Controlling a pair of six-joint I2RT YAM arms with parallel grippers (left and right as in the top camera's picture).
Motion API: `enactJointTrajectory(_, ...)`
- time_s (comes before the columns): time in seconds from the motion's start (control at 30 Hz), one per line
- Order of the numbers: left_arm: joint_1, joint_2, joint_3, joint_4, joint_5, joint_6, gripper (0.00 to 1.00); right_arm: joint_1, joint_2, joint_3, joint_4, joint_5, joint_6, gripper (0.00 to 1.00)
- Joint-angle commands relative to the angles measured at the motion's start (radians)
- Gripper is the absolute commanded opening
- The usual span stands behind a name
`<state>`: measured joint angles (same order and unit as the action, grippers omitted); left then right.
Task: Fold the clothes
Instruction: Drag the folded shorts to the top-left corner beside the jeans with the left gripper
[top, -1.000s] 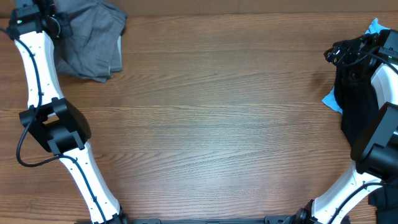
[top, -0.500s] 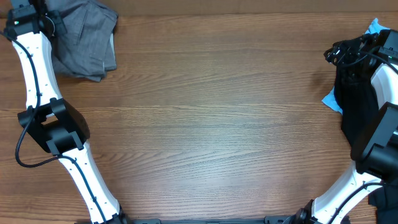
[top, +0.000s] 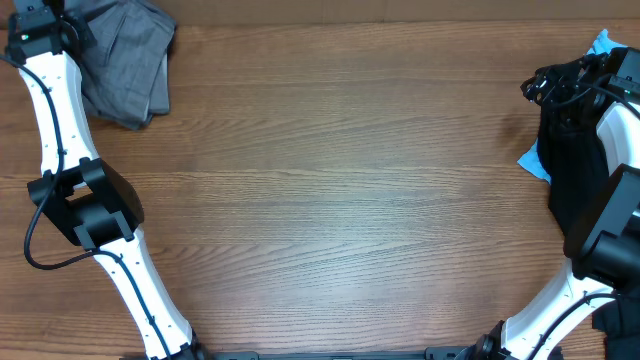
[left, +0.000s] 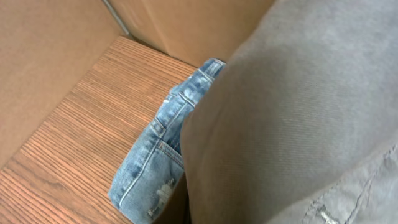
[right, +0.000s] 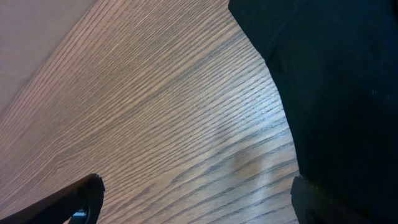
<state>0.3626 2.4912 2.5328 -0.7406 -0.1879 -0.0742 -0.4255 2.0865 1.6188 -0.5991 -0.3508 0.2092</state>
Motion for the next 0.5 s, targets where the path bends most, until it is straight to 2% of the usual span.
enactJointTrajectory(0.0,0.034,0.006,0.034,0.035,-0.072,-0.076,0.04,0.001,0.001,0.023,0.003,0.002,0.001,1.00)
enactJointTrajectory(0.33,0.077,0.027,0.021,0.047,-0.085,-0.083,0.06,0.001,0.001,0.023,0.004,0.002,0.001,1.00)
enactJointTrajectory(0.4,0.089,0.042,0.021,0.055,-0.085,-0.083,0.11,0.001,0.001,0.023,0.004,0.002,0.001,1.00)
enactJointTrajectory(0.47,0.098,0.057,0.021,0.069,-0.085,-0.083,0.25,0.001,0.001,0.023,0.004,0.002,0.001,1.00)
